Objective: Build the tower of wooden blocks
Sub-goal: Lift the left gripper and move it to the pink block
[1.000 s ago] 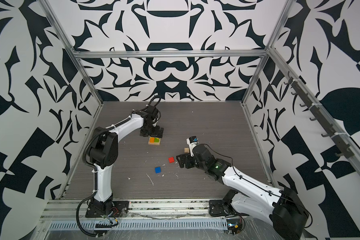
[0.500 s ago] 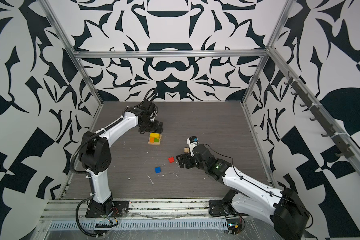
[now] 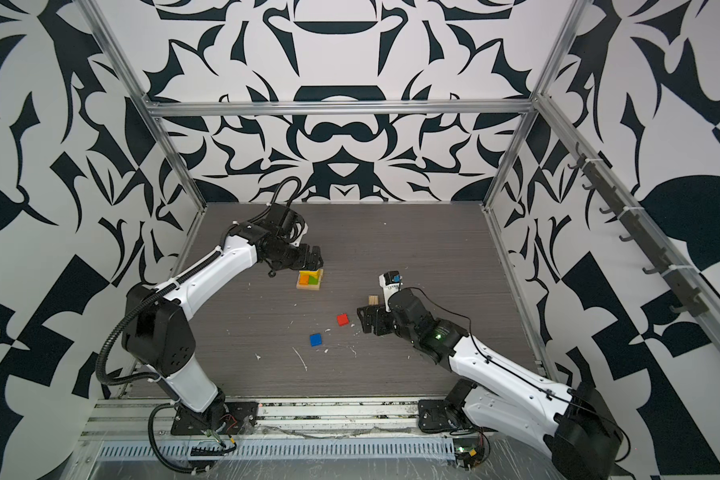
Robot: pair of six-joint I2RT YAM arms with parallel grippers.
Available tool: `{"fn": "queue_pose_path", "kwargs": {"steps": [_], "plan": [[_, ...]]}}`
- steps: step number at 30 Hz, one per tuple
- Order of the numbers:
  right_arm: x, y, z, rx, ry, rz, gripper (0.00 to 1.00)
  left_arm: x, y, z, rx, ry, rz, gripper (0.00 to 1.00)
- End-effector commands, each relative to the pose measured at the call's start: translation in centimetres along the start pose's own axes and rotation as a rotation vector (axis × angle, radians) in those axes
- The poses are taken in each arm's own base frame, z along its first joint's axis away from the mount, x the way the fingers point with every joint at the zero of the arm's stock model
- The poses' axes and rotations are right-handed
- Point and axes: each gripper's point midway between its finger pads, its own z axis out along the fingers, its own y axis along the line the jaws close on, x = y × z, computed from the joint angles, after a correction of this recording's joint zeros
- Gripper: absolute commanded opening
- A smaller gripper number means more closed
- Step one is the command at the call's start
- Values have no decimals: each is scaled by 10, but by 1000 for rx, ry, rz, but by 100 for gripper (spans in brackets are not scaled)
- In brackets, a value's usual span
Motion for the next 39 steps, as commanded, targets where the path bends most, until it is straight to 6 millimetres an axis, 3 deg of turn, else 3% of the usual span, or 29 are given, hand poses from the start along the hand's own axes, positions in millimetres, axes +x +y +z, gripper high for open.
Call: {"fn": "queue_pose_path", "kwargs": {"steps": [1,11,22,32,39], "plan": [[-17,-4,-8,35,-81,57,93,10,-21,-7,74,-16,61,97],[-18,-6,-22,27,-104,74,95,36,-65,10,137,-13,266,95],[-17,-43,-42,128,-91,172,96,60,-99,44,162,-20,477,92],[-25,-48,-50,38,-43,320,98,86,-133,90,145,59,675,91],[-28,-52,-56,52,-40,332,98,95,-159,114,164,94,751,90]]}}
